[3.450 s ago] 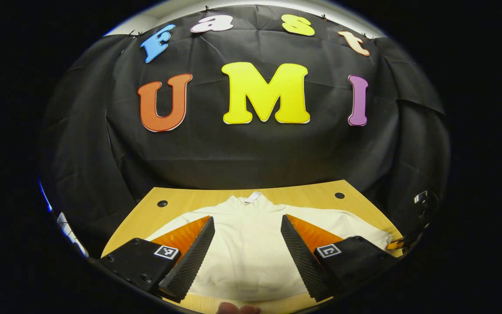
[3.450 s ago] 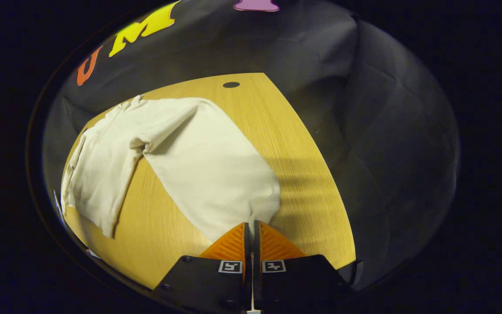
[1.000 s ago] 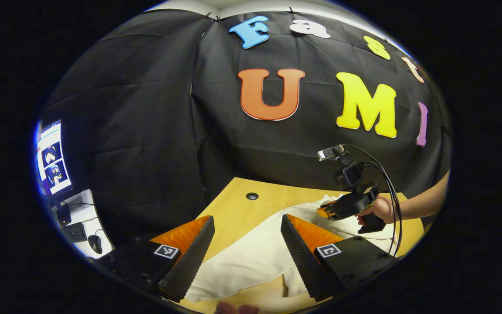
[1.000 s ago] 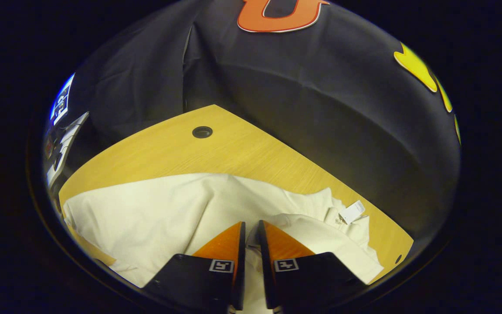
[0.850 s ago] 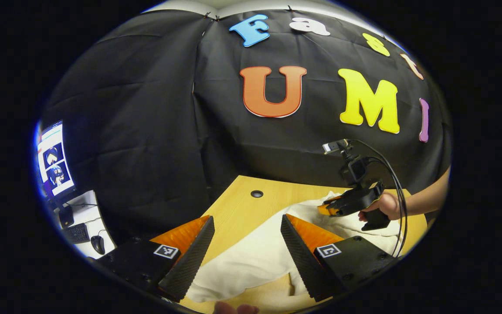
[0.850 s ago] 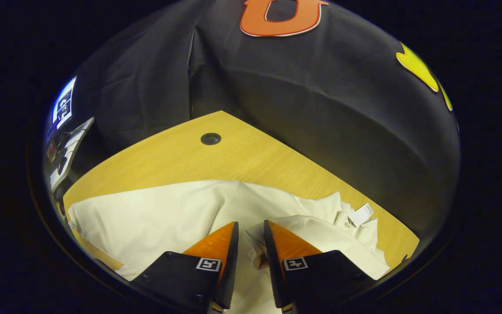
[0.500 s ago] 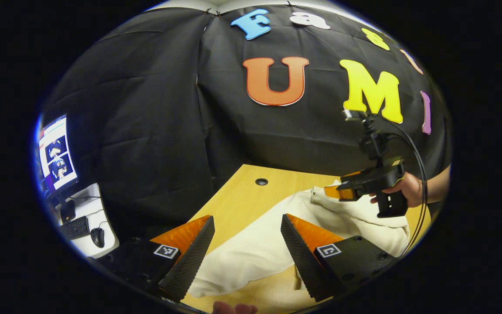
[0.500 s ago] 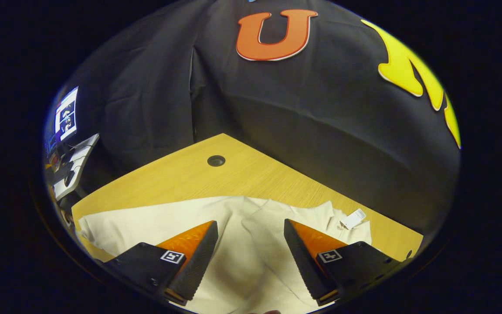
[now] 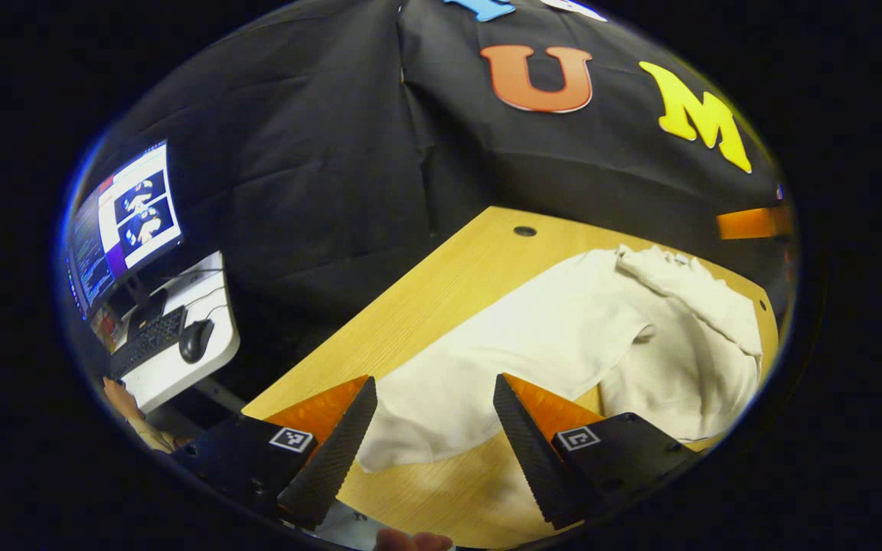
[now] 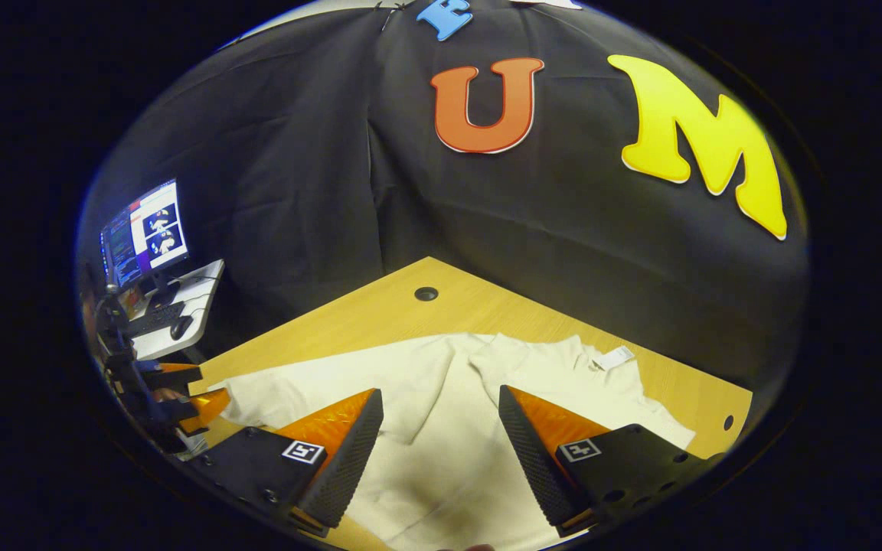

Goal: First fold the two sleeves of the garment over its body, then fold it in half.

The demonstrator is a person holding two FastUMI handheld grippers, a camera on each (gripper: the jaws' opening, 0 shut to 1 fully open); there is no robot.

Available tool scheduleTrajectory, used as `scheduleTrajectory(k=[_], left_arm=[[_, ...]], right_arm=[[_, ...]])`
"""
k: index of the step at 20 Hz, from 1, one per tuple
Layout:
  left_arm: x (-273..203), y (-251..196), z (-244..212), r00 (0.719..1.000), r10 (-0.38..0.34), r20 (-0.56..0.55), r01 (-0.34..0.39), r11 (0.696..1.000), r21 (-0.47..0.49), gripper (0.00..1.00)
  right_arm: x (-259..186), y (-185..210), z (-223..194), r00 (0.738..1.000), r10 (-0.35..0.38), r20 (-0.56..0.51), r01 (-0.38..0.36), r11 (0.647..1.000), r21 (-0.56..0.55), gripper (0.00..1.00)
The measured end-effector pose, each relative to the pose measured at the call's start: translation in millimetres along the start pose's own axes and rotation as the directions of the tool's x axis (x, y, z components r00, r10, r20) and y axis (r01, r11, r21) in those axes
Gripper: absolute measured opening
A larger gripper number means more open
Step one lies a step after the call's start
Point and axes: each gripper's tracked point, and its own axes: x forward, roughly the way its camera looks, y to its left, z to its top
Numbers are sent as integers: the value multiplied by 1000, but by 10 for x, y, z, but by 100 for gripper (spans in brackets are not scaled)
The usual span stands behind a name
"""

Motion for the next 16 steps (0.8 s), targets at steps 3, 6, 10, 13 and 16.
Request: scheduleTrajectory(k=[3, 6, 10, 13, 16], left_arm=[[105, 259, -315, 994, 71, -80, -71, 997, 0, 99], [217, 450, -446, 987, 117, -108, -117, 993, 6, 99], [354, 525, -457, 987, 122, -106, -122, 992, 5, 100], [431, 486, -499, 991, 82, -108, -87, 996, -34, 99], [455, 403, -528, 994, 45, -97, -54, 994, -93, 83]], right_arm=[[-313, -62, -282, 999, -28, -28, 26, 999, -39, 95], [-491, -148, -564, 996, -48, -79, 51, 998, 32, 95], [-624, -301, -728, 990, -77, -116, 92, 987, 135, 95], [-665, -355, -708, 990, -91, -110, 112, 973, 201, 95], [-697, -358, -679, 990, -95, -107, 117, 967, 227, 95]])
